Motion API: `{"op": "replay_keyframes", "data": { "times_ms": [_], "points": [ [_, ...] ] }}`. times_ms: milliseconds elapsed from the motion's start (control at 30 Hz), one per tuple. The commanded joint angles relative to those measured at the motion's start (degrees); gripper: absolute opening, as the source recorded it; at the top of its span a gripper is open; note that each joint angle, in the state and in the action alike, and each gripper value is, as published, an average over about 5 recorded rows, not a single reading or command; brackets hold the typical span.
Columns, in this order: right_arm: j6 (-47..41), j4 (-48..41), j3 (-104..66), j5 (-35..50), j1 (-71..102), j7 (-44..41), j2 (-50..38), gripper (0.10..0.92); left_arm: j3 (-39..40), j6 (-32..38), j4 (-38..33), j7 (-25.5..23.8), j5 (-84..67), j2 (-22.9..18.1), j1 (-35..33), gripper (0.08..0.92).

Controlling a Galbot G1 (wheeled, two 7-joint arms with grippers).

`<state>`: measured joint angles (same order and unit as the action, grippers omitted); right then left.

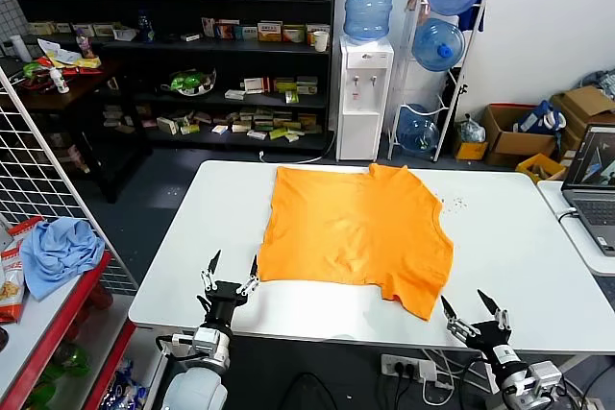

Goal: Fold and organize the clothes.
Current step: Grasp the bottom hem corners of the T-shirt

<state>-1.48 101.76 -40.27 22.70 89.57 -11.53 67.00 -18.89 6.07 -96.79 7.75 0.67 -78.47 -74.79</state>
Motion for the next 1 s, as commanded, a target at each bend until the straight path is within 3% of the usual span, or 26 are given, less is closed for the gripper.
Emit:
{"op": "replay_keyframes", "data": {
  "times_ms": [33,400,1000],
  "points": [
    [-5.95,-1.06,0.96,-0.11,-1.6,1.71,0.11,0.823,1.18,-9.01,-1.33,-1.26,-3.16,1.58,1.06,0.823],
    [-10.66,-2.61,6.14,0.96,-6.82,2.88,0.76,0.823,3.68,-19.62,-1.31,0.33,-9.38,1.9,2.46,0.823],
    [-12.7,-5.83,10.43,2.01,-12.15,3.79,2.37,0.823,6.36,-21.92,2.83,1.01,-11.59,1.37,4.36,0.823]
  ]
}}
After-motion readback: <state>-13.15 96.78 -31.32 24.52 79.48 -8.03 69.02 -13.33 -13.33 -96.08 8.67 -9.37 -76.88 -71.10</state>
